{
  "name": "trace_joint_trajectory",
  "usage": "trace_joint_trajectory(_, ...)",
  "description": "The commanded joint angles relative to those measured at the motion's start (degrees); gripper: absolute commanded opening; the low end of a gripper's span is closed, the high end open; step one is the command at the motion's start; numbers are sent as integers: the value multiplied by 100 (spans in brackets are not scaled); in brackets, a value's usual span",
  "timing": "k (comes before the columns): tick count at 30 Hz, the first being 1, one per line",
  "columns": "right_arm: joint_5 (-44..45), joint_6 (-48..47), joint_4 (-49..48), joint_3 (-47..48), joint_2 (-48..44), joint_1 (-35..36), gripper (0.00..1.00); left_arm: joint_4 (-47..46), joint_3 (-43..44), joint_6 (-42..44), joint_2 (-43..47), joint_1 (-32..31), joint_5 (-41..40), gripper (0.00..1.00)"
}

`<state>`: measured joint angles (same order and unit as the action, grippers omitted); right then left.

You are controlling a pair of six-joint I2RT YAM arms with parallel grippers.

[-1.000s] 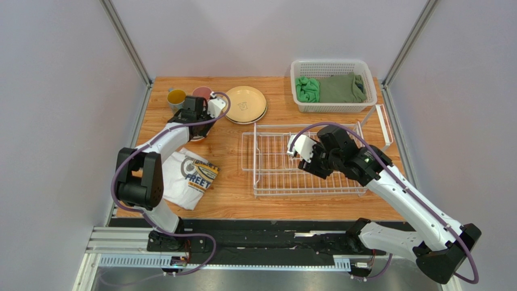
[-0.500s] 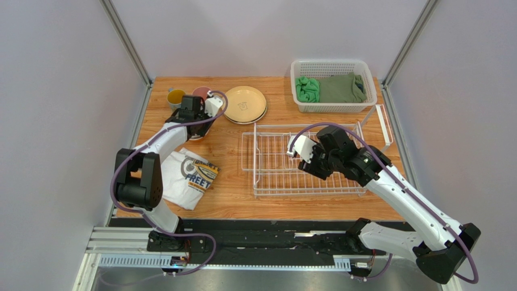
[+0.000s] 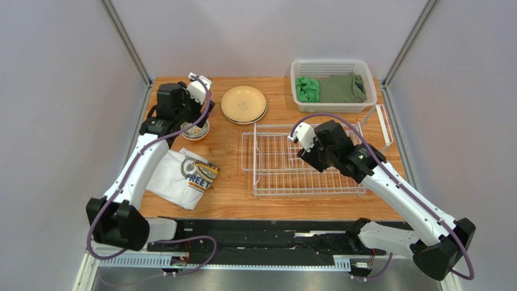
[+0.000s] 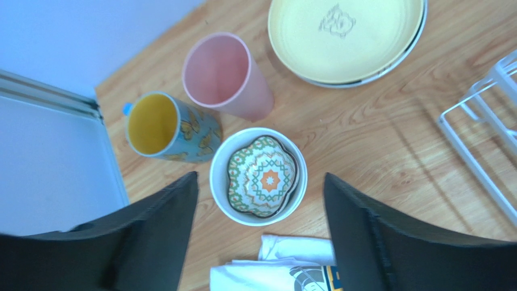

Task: Unload the mixed dishes from the dish rack
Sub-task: Place the bowl in the bowl, then reset both arms

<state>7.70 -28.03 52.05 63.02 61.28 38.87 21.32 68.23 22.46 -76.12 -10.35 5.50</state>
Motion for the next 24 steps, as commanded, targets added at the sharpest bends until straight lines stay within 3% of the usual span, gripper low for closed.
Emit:
trace_joint_trajectory(1, 609, 482, -756, 43, 112, -116, 55, 171, 139, -399, 745, 24, 259, 94)
trace_joint_trajectory(5, 926, 746, -1162, 297, 305, -458, 64, 39, 15, -602, 1160, 24, 206, 95)
trace_joint_trajectory(16, 856, 1439, -2348, 1553, 903, -1742, 70, -567, -187, -989, 1820, 24, -532, 96)
trace_joint_trajectory(18, 751, 1546, -2436, 1721, 1061, -2006, 80, -524, -82, -1033, 1785, 33, -541, 96)
trace_joint_trajectory(19, 646, 1599, -2515, 1818, 1079, -2076, 91, -515, -64, -1050, 1785, 33, -515, 96)
trace_joint_trajectory(24, 653, 1854, -2989, 1898, 1202, -2323, 95, -839, -116, -1051, 1811, 33, -383, 96)
